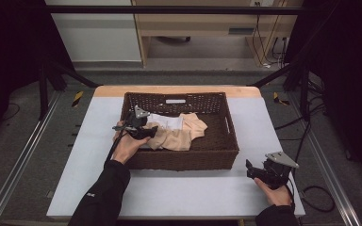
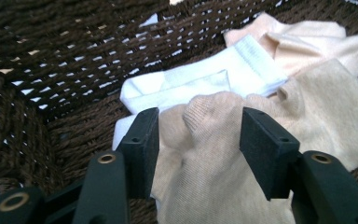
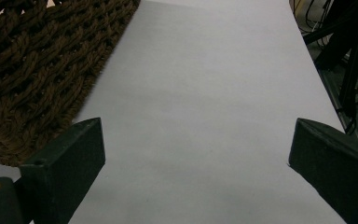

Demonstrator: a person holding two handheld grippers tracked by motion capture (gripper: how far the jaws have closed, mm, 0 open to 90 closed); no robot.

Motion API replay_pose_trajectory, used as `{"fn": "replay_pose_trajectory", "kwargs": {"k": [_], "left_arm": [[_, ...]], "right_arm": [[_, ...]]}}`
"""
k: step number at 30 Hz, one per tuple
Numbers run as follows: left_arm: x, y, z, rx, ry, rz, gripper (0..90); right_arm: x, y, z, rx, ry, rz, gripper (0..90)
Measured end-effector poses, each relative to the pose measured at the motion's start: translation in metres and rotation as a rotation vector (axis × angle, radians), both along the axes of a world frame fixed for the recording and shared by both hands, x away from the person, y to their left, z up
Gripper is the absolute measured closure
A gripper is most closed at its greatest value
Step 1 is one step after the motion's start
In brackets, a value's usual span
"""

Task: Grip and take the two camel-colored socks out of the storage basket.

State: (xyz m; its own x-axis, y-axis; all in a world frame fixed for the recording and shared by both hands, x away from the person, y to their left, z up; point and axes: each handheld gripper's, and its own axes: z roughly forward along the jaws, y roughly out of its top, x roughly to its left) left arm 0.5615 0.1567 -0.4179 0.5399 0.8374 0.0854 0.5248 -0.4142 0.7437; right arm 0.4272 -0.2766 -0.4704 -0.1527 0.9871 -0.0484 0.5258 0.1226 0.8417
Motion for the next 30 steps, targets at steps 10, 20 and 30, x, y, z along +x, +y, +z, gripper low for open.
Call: {"fn": "replay_pose_trajectory", "kwargs": {"k": [10, 20, 30], "left_arm": [[0.003, -0.004, -0.006, 0.016, 0.047, -0.042, 64.2], [0.002, -0.004, -0.004, -0.003, 0.059, -0.063, 85.4], [0.001, 0.007, 0.010, -0.172, -0.019, -0.038, 85.8]], "right_arm": [[0.000, 0.000, 0.000, 0.001, 0.000, 0.000, 3.9], [0.000, 0.000, 0.000, 0.003, 0.000, 0.000, 4.0], [0.000, -0.001, 0.001, 0.004, -0.003, -0.006, 4.0]]}}
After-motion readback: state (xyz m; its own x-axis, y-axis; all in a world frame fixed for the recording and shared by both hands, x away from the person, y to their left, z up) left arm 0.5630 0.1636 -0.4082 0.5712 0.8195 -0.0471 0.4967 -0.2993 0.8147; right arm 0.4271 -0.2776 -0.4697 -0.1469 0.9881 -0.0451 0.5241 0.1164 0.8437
